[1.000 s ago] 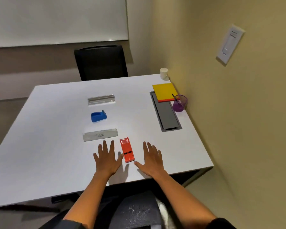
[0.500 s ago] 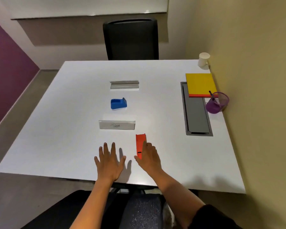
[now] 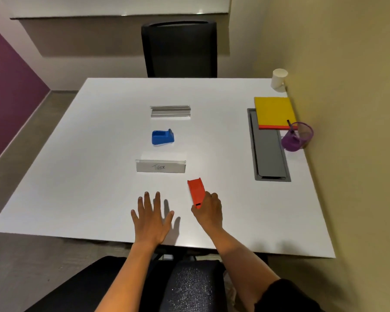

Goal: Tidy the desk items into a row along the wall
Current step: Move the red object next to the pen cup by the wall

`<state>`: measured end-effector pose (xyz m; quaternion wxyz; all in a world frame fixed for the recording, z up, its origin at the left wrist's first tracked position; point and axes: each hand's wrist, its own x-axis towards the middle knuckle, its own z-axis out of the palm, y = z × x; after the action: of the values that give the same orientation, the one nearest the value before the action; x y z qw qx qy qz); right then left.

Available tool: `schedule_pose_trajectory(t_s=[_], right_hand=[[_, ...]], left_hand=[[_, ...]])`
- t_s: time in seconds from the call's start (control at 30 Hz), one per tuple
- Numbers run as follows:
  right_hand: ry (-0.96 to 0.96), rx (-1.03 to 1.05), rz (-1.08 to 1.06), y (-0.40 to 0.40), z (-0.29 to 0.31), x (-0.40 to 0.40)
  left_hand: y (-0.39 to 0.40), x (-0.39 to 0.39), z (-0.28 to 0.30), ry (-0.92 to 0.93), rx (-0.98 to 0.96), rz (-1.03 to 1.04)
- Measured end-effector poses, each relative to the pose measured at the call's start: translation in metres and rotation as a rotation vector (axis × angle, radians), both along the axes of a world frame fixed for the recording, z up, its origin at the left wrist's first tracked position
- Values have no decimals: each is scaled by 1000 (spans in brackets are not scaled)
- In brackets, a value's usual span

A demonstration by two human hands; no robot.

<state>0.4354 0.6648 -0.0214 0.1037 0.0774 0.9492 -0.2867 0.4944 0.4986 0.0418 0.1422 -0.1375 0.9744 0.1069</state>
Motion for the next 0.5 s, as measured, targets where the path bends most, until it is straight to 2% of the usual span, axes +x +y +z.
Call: schedule_pose_trajectory(t_s=[0.2, 0.5], right_hand=[[78, 7, -98, 55, 20, 10], [163, -14, -310, 166, 58, -5]], left_hand=[[41, -22, 20, 28, 50, -104], [146, -65, 32, 87, 116, -283]])
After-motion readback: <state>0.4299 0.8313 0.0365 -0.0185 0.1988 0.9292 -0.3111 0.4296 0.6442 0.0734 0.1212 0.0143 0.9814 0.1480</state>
